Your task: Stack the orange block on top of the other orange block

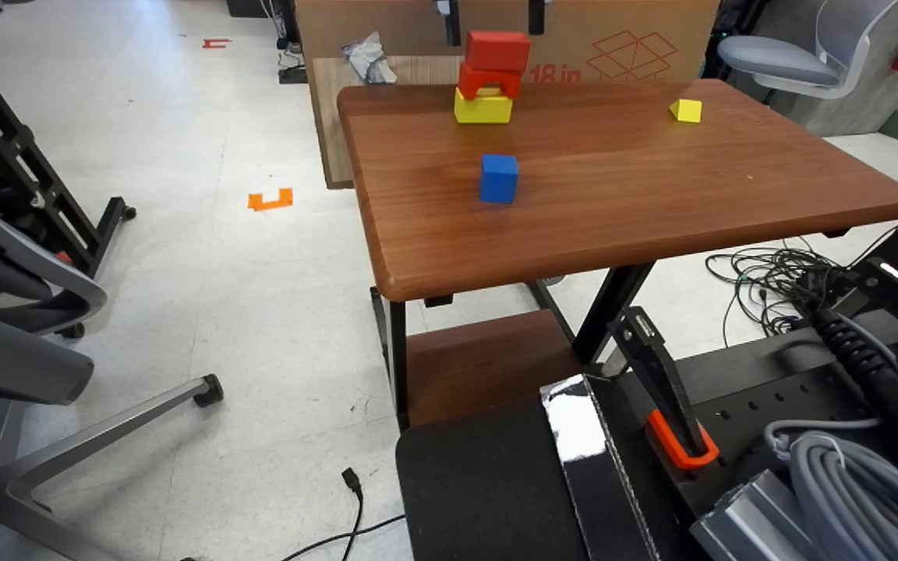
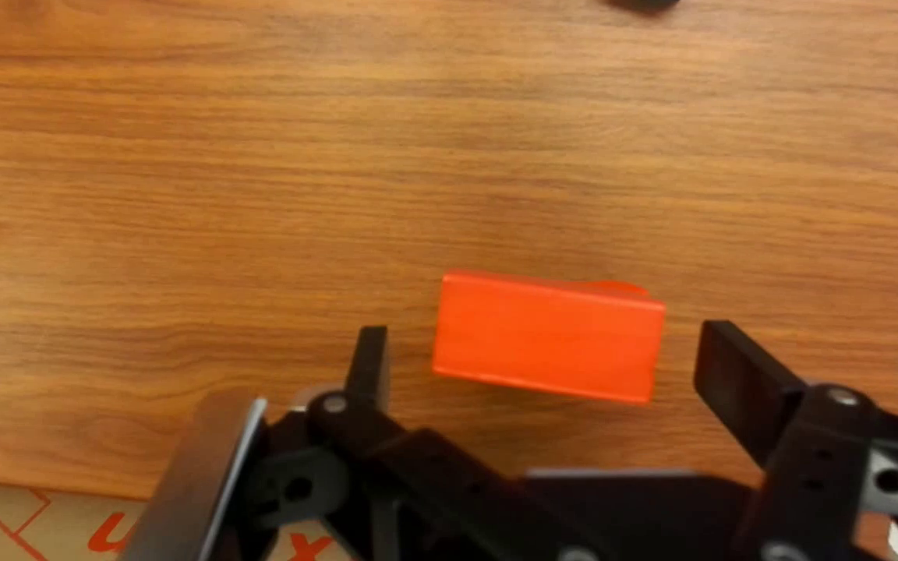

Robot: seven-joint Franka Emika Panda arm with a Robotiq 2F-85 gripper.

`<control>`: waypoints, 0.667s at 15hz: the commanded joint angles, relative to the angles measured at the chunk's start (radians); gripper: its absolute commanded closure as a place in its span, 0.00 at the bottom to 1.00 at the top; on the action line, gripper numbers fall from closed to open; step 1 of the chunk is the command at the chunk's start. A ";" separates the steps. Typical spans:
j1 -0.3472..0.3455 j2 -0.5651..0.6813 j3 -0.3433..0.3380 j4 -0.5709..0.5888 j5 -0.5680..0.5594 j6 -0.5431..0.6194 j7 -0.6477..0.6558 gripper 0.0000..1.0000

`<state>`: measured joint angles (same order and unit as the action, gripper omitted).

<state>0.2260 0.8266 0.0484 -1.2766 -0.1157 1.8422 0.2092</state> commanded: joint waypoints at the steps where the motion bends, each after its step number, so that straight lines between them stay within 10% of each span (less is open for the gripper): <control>1: 0.000 -0.117 -0.019 -0.076 -0.018 -0.006 -0.012 0.00; 7: -0.040 -0.424 -0.016 -0.349 -0.047 0.013 -0.122 0.00; 10: -0.034 -0.334 -0.016 -0.222 -0.026 -0.005 -0.067 0.00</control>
<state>0.2021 0.4919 0.0188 -1.5021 -0.1358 1.8420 0.1380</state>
